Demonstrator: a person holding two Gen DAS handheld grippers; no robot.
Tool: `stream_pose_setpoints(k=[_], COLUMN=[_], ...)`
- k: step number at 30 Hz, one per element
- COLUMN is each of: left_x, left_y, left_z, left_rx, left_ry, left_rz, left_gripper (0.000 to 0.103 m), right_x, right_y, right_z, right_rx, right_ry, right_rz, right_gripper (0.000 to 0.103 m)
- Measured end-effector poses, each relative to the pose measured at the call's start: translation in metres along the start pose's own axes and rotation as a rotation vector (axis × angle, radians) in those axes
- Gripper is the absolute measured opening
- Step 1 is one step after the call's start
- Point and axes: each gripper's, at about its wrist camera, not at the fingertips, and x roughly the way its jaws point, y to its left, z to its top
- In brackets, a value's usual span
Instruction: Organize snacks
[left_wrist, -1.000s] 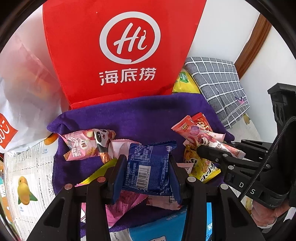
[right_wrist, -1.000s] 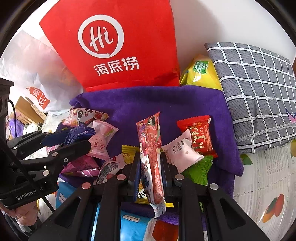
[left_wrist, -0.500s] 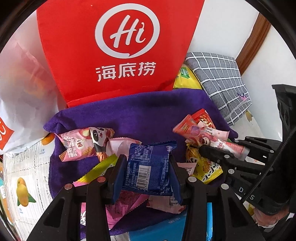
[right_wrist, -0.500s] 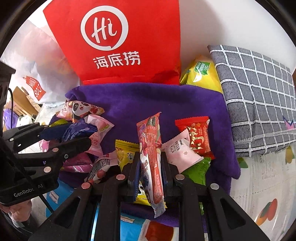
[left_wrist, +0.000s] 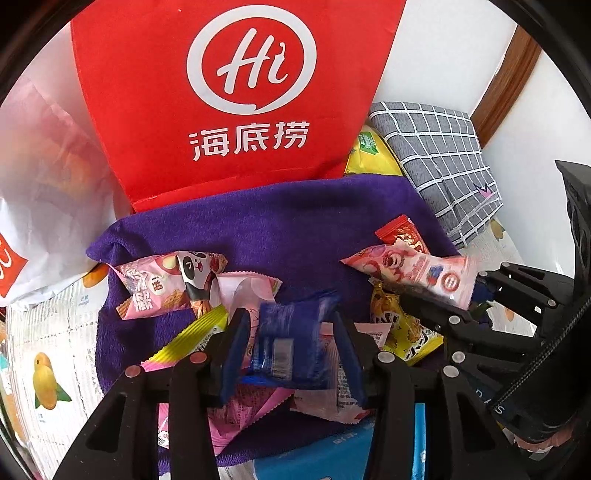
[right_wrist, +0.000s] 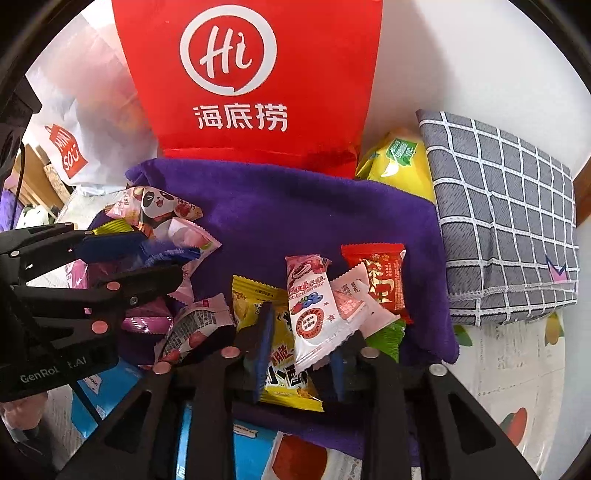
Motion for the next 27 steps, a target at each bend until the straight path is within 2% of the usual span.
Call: stream_pose_setpoints(k=[7, 11, 14, 19, 23, 27], left_x=[-0.014, -0.03, -0.039, -0.054, -0.07, -0.091], left_y=[0.003, 0.0, -0.002, -0.005, -0.01, -0.017], left_z=[-0.004, -0.005, -0.006, -0.016, -0.025, -0.038], left_rx=[-0.028, -0.022, -0.024, -0.02, -0.035, -0.029], left_ry=[-0.027, -0.072, -0.08, -0.091, -0.111, -0.139], left_rz=[0.0, 0.025, 0.03, 0.05, 0.05, 0.076], left_gripper=[0.058, 0.068, 0.072, 0.075, 0.075, 0.075], right_x=[-0.021, -0.036, -0.049, -0.068, -0.087, -0.108], right_y=[0.002, 0.003, 0.004, 0.001, 0.001, 0.004], right_z=[-0.002, -0.002, -0.002, -0.014, -0.026, -0.045], right_rx=[-0.026, -0.02, -0.009, 0.021, 0.057, 0.062], right_ry=[-0.042, -0.077, -0.103, -0.132, -0.133, -0.174], right_rz=[-0.04, -0.057, -0.076, -0.071, -0.02, -0.043], right_gripper=[0.047, 0.052, 0.054, 0.058, 0.058, 0.058])
